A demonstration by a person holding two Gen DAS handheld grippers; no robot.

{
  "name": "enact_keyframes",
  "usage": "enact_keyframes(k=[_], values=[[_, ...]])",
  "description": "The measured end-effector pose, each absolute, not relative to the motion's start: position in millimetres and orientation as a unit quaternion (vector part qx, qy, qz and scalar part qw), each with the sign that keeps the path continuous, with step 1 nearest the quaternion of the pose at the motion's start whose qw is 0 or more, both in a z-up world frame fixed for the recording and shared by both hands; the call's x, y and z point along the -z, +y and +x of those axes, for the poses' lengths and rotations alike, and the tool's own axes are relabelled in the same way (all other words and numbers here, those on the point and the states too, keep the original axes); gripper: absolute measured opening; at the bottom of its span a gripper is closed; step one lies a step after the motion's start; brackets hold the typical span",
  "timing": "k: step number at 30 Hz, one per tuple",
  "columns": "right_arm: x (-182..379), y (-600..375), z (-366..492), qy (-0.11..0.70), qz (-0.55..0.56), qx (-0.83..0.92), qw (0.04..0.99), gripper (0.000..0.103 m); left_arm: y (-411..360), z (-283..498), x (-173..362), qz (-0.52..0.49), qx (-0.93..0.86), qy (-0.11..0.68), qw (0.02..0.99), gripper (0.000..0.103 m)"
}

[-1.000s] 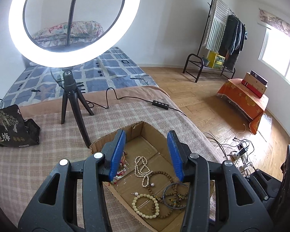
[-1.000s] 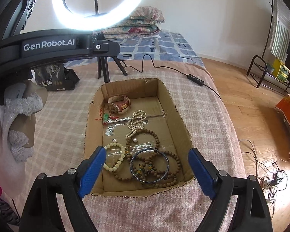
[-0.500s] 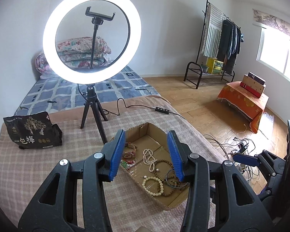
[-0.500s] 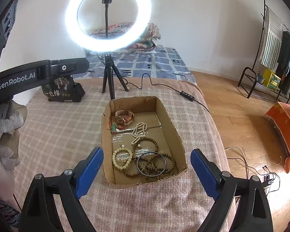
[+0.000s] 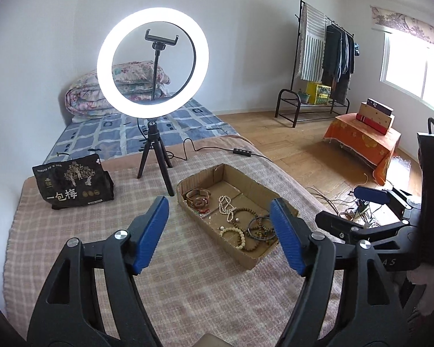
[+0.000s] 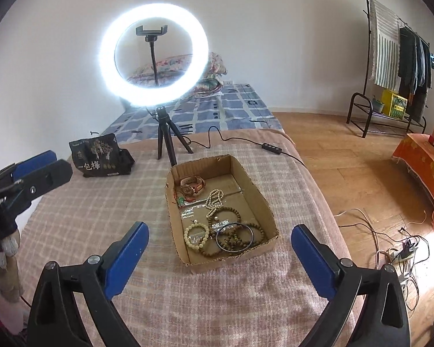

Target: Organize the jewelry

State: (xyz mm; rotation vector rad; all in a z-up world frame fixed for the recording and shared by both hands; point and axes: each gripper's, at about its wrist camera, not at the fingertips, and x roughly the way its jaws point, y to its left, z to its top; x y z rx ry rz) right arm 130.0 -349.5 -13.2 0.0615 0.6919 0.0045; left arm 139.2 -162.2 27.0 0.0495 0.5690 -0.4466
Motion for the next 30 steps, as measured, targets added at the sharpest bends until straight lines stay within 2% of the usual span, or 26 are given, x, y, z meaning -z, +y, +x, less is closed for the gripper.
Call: enact_keyframes(k=[6, 10, 13, 21, 30], values=[[10, -342, 120, 0.32, 0.032, -0.002, 0.947, 0.103, -151, 123, -24, 0.015, 0.214, 0.28, 0.936, 0.093], [6, -340, 117, 0.306, 0.029, 0.003, 0.952, 0.103, -147, 121, -22, 0.018, 0.205, 0.275, 0.939, 0.094], [4, -341, 117, 0.3, 0.024, 0.013, 0.954, 0.103, -146, 122, -19, 0.025, 0.201, 0.273, 0.94, 0.098], [12, -358, 124, 0.311, 0.065, 0.023, 0.948, 0.103, -143, 117, -19, 0.04, 0.197, 0.255, 0.946, 0.1], [8, -350, 118, 0.3, 0.046, 0.027, 0.952, 0.103, -142, 119, -19, 0.04, 0.18, 0.259, 0.948, 0.101]])
